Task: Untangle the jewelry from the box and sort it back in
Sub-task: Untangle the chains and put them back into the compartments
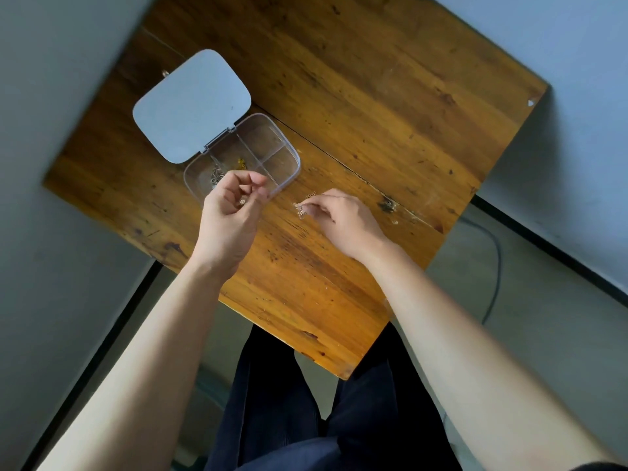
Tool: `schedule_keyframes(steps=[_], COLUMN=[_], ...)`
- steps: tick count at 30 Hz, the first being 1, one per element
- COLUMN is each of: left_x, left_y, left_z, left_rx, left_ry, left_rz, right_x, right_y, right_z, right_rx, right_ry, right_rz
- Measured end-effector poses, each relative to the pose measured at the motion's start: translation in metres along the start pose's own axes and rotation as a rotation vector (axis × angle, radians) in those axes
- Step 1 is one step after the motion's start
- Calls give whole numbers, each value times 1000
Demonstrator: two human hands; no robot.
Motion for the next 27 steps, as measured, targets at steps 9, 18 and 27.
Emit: schedule_keyframes(steps=[9,18,27], left_x=[-5,-11,-5], left_y=[-12,-4,-22], left_z=[4,-24,-25], left_rx=[-25,-284,-508], left_ry=[-56,68,-22], left_rz=[-114,31,-111], right_x=[-32,-30,-37], right_y=[-33,-17,-32], right_z=[-30,-54,-86], right_rx=[156,-82,138], right_ry=[162,462,805], right_rz=[-270,-103,-350])
Point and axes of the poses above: each hand's wrist, its own x-axis towards the middle knuckle, its own y-axis out of the palm, z = x × y, the point moved 3 cm from there along x, towards the middle knuckle, and after that the axes turned 9 degrees about -x, right-handed, at the moved point
